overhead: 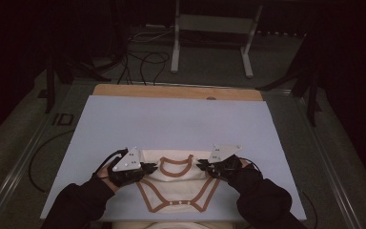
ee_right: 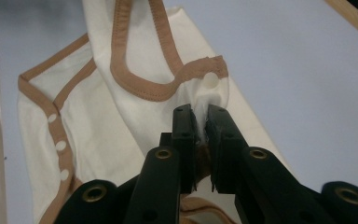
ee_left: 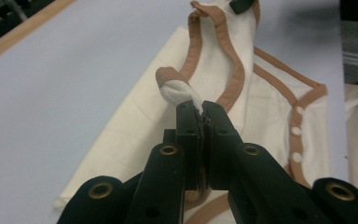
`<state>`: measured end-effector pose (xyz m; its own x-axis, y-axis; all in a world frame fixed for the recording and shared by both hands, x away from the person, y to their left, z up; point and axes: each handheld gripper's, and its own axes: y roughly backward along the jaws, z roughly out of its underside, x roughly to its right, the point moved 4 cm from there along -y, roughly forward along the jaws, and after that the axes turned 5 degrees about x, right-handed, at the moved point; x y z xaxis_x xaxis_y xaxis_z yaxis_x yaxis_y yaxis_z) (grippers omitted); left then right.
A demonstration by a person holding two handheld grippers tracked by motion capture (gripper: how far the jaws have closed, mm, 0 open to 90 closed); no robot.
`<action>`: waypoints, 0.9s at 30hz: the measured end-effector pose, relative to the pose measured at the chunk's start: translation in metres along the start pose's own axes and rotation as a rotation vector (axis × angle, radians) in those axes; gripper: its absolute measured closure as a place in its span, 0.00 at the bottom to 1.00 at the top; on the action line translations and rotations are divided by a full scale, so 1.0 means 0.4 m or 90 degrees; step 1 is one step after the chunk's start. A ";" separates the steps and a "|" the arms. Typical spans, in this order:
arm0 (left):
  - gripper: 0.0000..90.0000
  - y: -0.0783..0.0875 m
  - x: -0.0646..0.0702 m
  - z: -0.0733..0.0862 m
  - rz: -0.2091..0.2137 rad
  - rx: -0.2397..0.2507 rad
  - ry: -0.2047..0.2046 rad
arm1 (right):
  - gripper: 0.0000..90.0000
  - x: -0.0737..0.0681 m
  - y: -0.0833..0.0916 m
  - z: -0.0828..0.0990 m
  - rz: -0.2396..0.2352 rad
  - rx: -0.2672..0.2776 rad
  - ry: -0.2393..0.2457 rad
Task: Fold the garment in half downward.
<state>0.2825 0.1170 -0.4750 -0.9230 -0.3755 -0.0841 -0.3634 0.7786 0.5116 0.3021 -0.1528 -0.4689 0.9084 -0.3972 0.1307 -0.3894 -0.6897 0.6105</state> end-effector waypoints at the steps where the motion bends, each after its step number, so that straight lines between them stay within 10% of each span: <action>1: 0.97 -0.001 0.005 0.003 0.003 -0.003 -0.003 | 0.92 -0.004 0.001 0.005 0.000 -0.004 0.002; 27: 0.96 -0.029 0.104 0.099 0.052 -0.056 0.026 | 0.91 -0.093 -0.005 0.115 -0.075 -0.039 -0.045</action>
<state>0.2432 0.1123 -0.5183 -0.9425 -0.3343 -0.0053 -0.2732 0.7610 0.5884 0.2621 -0.1646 -0.5109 0.9333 -0.3590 0.0008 -0.2684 -0.6962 0.6658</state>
